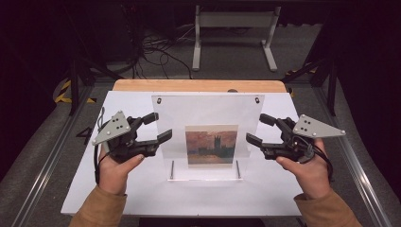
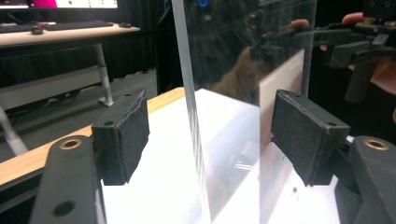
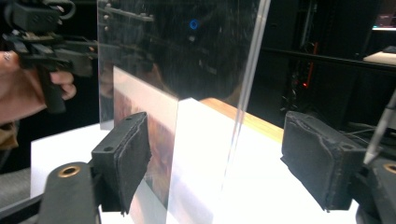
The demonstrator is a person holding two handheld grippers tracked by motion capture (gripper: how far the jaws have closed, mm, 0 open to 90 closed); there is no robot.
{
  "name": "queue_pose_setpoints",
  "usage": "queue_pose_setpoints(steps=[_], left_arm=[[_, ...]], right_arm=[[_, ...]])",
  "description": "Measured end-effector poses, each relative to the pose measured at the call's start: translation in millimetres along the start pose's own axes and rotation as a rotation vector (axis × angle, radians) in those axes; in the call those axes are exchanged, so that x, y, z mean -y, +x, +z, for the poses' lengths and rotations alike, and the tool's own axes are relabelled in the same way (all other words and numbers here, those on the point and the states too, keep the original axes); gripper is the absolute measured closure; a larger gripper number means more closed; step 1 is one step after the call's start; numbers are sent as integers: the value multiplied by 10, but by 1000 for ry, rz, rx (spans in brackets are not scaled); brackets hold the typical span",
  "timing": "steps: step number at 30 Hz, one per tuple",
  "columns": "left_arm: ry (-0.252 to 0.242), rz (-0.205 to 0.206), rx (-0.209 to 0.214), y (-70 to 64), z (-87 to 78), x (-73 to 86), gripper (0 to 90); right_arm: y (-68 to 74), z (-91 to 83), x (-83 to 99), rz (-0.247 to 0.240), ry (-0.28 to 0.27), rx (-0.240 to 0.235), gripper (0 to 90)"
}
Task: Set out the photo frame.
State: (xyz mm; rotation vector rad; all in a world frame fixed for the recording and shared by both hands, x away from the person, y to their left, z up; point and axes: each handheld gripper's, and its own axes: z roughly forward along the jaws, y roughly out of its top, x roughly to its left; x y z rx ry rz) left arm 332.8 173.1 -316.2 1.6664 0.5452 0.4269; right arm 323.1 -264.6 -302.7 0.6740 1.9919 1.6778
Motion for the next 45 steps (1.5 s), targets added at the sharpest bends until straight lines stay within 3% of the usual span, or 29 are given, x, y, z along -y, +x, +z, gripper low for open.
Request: queue_pose_setpoints(steps=[8,16,19,25,31,35,38,43,45], left_arm=[[65,-7,-81,51,-318,192,276],[109,-66,-124,230,-484,477,248],[129,-59,-165,258,-542,606,292],[173,-102,-181,381,-589,810,235],[191,-127,-192,446,-584,1027,205],[190,-130,-201,450,-582,1139,210],[187,-116,-194,433,-568,1202,203],[169,-63,-200,395,-565,1342,232],[161,-82,-188,402,-572,1390,224]], right_arm=[[-79,-313,123,-4,33,69,227],[-196,-545,248,-2,66,149,214],[-247,-579,355,19,89,167,209],[-339,-603,574,61,143,196,195],[-419,-613,782,92,159,211,177],[-457,-605,958,114,153,188,192],[-460,-602,1041,99,153,203,190],[-447,-588,1233,104,154,222,173],[-434,-585,1292,102,149,228,168]])
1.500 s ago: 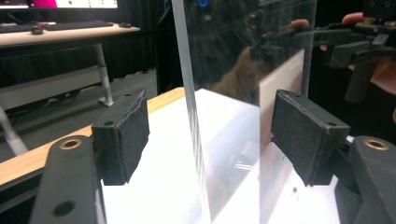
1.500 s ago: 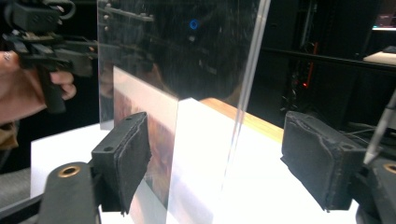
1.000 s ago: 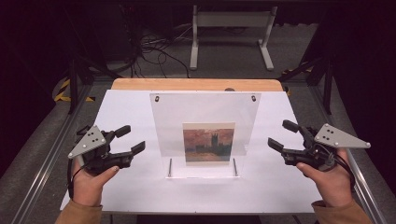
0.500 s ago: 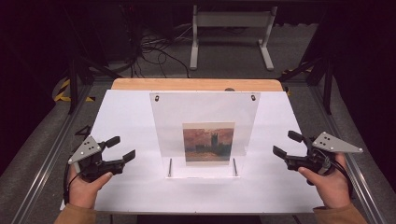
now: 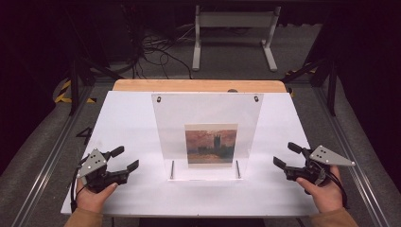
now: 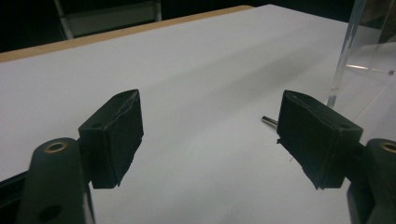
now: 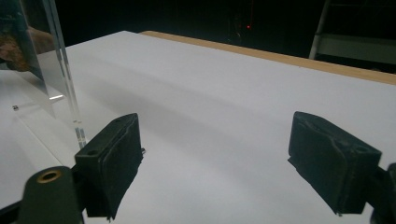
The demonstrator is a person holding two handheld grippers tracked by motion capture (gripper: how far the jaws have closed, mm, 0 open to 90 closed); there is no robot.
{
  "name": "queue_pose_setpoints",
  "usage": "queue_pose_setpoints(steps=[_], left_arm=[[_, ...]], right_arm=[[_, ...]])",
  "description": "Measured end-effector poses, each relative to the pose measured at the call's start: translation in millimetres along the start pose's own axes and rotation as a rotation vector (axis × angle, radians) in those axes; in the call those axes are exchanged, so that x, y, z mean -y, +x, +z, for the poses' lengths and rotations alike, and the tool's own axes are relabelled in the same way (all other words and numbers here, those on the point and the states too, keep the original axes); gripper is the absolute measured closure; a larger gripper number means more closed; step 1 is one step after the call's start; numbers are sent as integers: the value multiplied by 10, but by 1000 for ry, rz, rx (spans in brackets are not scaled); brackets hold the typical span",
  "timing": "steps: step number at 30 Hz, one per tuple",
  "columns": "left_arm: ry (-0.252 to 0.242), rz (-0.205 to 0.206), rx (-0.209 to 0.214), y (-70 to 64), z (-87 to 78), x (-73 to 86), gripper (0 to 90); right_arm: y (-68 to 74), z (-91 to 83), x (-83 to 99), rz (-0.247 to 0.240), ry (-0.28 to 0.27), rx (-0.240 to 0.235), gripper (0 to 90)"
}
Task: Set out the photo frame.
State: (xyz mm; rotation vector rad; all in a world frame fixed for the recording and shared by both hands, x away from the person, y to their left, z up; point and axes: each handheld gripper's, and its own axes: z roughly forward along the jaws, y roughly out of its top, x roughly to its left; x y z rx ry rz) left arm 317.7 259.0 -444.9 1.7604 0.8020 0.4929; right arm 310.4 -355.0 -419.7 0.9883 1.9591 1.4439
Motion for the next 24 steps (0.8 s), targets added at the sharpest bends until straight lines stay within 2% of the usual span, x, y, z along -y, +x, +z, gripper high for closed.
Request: queue_pose_setpoints(steps=[3,6,8,14,17,18,24], left_arm=[[-30,-25,2,-1,-18,30,195],[-34,-21,-5,-10,-14,44,176],[-29,-46,4,-42,9,73,174],[4,-13,15,-114,121,94,154],[17,3,6,-126,149,97,138],[19,-12,18,-136,161,101,131],[25,-22,26,-124,192,118,123]], right_arm=[[15,22,103,-7,-3,-5,159],[34,33,144,-19,-7,-7,159],[55,37,174,-20,-7,-12,159],[78,60,216,-14,6,-23,159],[74,84,247,-10,26,-24,158],[76,93,259,-12,35,-27,157],[93,130,292,-11,63,-35,156]])
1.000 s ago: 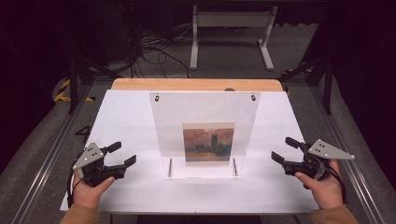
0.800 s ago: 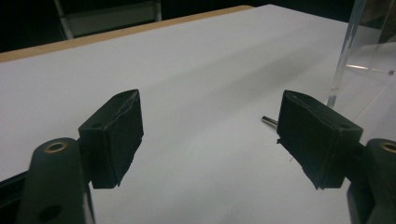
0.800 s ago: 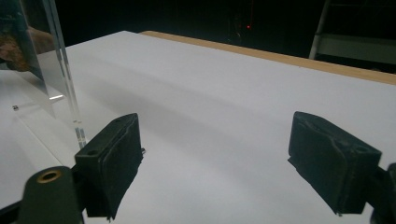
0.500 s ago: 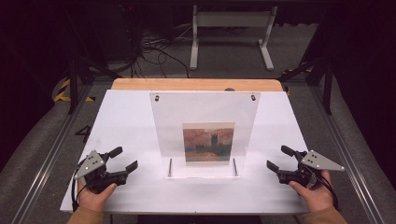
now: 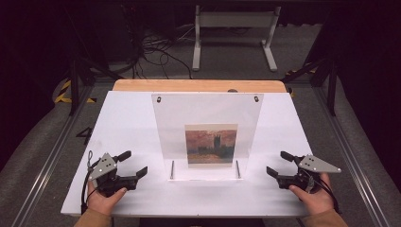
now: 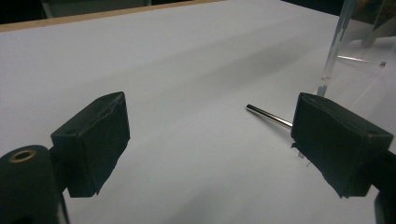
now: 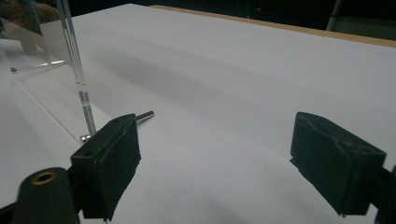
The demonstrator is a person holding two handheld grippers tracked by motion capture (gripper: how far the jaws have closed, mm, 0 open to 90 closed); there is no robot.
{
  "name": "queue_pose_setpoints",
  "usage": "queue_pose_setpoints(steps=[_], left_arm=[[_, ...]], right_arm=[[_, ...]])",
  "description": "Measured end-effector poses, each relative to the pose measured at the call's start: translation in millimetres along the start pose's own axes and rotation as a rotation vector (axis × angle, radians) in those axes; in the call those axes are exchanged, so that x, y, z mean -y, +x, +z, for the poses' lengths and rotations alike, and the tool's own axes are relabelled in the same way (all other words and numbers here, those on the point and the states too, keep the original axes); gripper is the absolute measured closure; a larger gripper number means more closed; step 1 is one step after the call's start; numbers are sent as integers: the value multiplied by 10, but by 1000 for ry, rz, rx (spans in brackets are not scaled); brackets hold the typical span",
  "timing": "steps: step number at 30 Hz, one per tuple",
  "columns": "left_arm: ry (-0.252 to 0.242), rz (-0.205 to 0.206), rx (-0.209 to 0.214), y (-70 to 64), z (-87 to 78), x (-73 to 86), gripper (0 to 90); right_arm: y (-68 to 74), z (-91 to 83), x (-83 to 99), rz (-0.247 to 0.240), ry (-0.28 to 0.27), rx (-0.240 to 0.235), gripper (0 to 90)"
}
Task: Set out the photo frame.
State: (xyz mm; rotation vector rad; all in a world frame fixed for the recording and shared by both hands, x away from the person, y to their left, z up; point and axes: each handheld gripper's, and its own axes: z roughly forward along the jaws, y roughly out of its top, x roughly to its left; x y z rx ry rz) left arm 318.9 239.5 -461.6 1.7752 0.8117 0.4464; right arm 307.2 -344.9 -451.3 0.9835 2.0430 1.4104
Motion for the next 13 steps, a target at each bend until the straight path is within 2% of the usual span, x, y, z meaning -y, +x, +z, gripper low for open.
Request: queue_pose_setpoints(steps=[6,13], left_arm=[[2,-41,4,40,10,32,111],[-1,-46,7,49,-8,32,124]], right_arm=[[-7,9,0,-5,1,-1,156],[-5,9,-5,-12,2,-3,153]])
